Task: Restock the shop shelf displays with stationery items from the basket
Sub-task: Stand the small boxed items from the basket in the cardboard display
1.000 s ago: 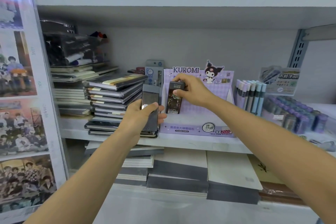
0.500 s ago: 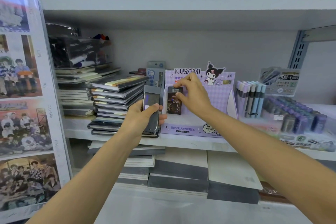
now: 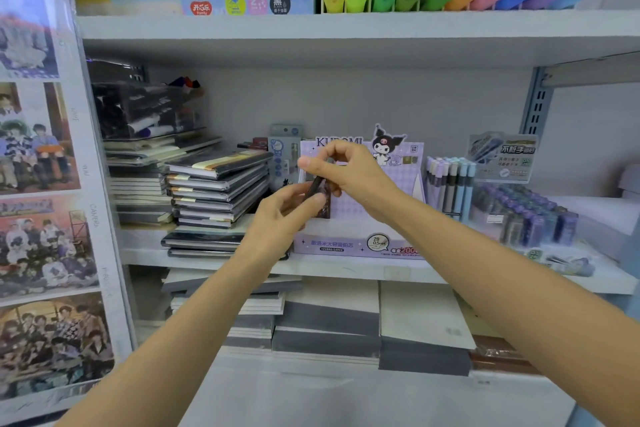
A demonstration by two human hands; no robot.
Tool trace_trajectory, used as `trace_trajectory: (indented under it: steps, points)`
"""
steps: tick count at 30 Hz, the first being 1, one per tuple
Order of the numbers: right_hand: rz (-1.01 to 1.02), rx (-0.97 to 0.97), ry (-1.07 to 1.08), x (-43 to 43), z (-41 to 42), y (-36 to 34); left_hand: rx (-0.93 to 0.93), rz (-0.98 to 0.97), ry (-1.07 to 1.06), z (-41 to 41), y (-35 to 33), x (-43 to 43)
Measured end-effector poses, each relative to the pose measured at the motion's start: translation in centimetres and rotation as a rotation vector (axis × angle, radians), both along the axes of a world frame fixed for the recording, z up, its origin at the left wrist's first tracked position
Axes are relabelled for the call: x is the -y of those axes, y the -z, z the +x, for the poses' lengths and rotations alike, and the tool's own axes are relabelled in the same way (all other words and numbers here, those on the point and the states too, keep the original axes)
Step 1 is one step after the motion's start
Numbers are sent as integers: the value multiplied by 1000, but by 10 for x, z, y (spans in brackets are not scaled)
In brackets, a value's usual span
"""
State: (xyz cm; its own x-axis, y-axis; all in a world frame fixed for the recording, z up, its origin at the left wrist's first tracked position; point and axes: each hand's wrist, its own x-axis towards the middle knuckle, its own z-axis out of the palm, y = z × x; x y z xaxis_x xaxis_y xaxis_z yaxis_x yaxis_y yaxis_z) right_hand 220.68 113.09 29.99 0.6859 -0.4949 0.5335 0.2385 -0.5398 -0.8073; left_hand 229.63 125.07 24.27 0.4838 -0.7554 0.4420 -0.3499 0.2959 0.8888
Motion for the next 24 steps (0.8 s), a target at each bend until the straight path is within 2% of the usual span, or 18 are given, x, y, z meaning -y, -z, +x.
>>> trace_trajectory:
  steps: [3, 9, 12, 15, 17, 20, 24]
  points:
    - [32, 12, -38, 6, -9, -2, 0, 24, 28, -1, -2, -3]
    - [89, -106, 4, 7, -13, 4, 149, -62, -167, 0, 6, 0]
    - [18, -19, 73, 14, -14, 3, 382, -24, -282, 4, 19, -1]
    - [-129, 60, 282, 29, -14, -1, 796, 81, -490, 12, 38, -4]
    - [-245, 41, 347, 36, -11, 2, 998, 207, -512, 16, 52, -6]
    - [-324, 20, 373, 38, -2, 14, 1118, 306, -504, 19, 66, -8]
    - [-397, 3, 359, 37, 12, 32, 1175, 297, -552, 18, 70, -8]
